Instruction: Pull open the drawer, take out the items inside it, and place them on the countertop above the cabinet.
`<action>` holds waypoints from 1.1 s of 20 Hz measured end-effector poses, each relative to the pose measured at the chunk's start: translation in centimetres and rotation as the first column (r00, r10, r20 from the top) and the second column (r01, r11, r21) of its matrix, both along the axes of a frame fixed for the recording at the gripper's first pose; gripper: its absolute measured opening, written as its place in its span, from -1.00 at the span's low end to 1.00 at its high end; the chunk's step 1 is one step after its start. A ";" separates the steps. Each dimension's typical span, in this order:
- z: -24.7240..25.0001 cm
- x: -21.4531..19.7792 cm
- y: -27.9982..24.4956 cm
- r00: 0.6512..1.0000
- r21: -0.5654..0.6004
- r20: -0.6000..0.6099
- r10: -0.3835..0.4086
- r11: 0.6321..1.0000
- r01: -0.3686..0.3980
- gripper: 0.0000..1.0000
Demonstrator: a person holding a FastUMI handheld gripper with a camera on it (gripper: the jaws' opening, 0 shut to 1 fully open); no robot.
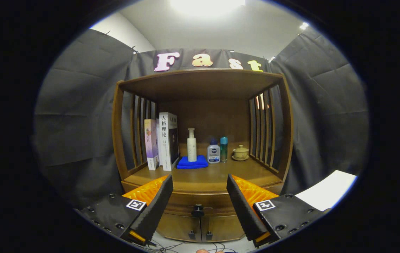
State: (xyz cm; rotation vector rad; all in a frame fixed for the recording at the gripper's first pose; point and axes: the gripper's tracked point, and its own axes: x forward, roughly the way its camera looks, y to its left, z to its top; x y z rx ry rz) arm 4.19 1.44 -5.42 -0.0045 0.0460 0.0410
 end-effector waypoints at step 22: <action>-14.3 7.0 0.9 0.970 -0.053 -0.244 -0.019 0.999 0.007 0.95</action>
